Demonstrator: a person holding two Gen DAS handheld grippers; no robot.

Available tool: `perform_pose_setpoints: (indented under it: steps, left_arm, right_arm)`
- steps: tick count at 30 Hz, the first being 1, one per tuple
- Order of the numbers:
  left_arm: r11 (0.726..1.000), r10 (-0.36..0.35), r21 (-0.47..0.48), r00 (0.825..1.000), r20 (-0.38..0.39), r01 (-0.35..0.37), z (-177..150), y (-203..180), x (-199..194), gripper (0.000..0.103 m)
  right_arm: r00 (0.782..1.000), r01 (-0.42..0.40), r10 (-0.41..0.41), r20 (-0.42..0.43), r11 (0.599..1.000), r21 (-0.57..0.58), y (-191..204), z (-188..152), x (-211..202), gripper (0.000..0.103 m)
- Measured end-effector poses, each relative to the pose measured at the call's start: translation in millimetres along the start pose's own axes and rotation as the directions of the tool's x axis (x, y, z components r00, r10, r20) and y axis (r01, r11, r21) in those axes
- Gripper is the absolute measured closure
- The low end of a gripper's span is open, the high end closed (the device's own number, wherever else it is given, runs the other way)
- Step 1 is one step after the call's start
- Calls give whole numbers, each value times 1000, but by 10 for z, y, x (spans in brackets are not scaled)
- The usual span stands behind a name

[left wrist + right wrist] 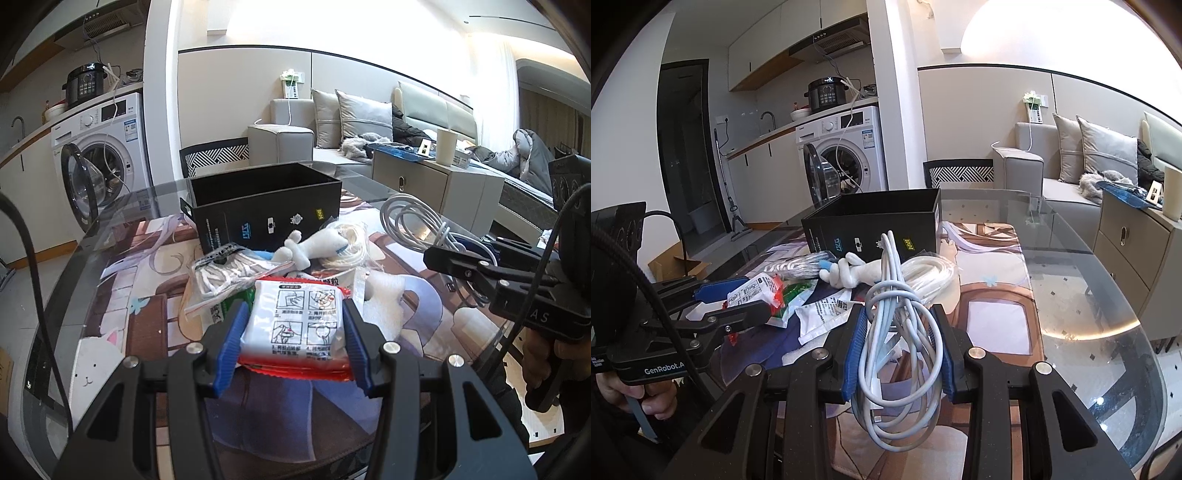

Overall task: Organize soft objects
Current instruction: 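Lift and carry the packet with the left tool while the right tool carries the cable to the black box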

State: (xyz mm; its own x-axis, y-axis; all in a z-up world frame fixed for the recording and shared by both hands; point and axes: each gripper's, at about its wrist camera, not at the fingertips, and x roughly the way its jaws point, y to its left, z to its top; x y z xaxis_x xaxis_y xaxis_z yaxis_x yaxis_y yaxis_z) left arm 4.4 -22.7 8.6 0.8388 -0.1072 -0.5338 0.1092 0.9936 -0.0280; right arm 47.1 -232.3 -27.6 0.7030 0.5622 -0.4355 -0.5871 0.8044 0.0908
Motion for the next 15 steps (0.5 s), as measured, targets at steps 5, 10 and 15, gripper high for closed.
perform_pose_setpoints:
  steps: [5,10,15]
  left_arm:
    - [1000,11,-7,1000,10,-11,38,35,-13,53]
    - [1000,27,-14,999,25,-27,98,62,-42,53]
    - [999,49,-19,998,34,-49,165,97,-43,53]
  right_arm:
    - [1000,-3,3,10,1000,-7,21,31,-13,68]
    - [1000,-7,7,24,1000,-9,33,86,-36,68]
    - [999,-13,13,34,1000,-18,67,145,-50,68]
